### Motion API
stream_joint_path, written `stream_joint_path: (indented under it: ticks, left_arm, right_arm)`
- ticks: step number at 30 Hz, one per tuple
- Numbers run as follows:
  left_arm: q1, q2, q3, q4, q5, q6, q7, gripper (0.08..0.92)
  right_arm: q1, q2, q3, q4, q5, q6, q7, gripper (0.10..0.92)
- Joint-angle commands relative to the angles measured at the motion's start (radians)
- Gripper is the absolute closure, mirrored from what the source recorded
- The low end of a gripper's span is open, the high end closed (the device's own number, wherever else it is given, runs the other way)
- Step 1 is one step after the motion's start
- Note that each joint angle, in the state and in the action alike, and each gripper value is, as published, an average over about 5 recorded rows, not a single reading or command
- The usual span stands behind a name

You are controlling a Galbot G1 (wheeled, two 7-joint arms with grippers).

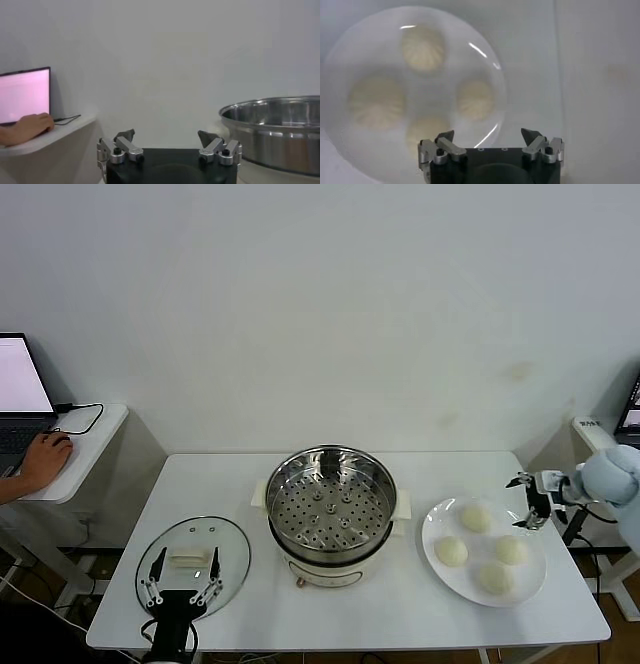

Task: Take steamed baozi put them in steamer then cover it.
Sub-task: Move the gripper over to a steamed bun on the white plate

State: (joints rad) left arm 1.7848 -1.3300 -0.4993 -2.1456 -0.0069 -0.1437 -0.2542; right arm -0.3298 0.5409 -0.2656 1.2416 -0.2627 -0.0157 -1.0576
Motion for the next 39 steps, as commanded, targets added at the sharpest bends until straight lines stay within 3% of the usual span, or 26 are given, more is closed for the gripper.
stream_joint_path:
  ticks: [1,29,39]
  left_arm:
    - [0.011,0.000,-0.011,-0.004,0.004,-0.006,-0.002,0.177]
    - [-0.001,0.001,-0.015,0.020,0.001,-0.011,-0.004,0.177]
    - [0.004,-0.003,-0.018,0.014,0.001,-0.014,-0.006,0.177]
  right_arm:
    - [0.152,0.123,-0.211,-0.147,-0.023,0.047,-0.036,0.203]
    - [0.120,0.258,-0.184,-0.309,-0.150,0.066,0.033,0.204]
    - [0.124,0.248,-0.191,-0.296,-0.143,0.064,0.030,0.315]
